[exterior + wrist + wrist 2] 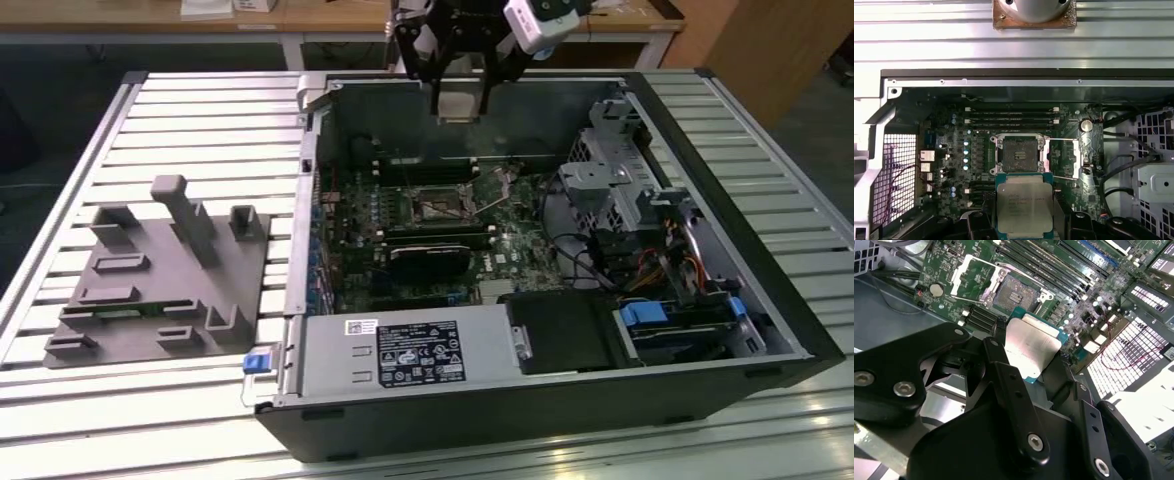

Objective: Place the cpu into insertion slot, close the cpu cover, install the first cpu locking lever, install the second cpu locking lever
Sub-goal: 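Place the cpu into insertion slot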

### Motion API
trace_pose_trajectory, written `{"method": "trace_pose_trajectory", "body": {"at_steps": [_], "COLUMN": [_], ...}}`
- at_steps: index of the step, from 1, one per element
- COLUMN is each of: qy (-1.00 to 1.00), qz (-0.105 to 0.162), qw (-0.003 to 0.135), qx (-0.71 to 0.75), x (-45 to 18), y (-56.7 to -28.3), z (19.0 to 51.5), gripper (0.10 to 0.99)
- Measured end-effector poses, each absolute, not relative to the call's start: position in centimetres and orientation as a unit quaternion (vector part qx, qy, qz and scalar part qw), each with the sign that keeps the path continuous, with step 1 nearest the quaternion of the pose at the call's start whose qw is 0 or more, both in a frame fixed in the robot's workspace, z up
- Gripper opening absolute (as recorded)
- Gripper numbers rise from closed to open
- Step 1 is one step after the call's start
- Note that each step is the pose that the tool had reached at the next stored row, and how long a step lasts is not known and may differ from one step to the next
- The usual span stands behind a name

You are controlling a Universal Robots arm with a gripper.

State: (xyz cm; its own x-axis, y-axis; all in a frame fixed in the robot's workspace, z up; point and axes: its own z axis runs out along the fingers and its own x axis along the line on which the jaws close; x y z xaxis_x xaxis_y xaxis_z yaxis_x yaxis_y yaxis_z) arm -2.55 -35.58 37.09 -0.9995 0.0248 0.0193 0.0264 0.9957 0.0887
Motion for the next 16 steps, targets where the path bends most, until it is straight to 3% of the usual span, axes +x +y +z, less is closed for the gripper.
{"method": "trace_pose_trajectory", "body": {"at_steps": [16], "qy": [-0.999], "qz": [-0.042], "qw": [0.009], "qx": [-0.013], "x": [-2.55], "y": [-35.58], "z": [36.5], "gripper": [0.541]}}
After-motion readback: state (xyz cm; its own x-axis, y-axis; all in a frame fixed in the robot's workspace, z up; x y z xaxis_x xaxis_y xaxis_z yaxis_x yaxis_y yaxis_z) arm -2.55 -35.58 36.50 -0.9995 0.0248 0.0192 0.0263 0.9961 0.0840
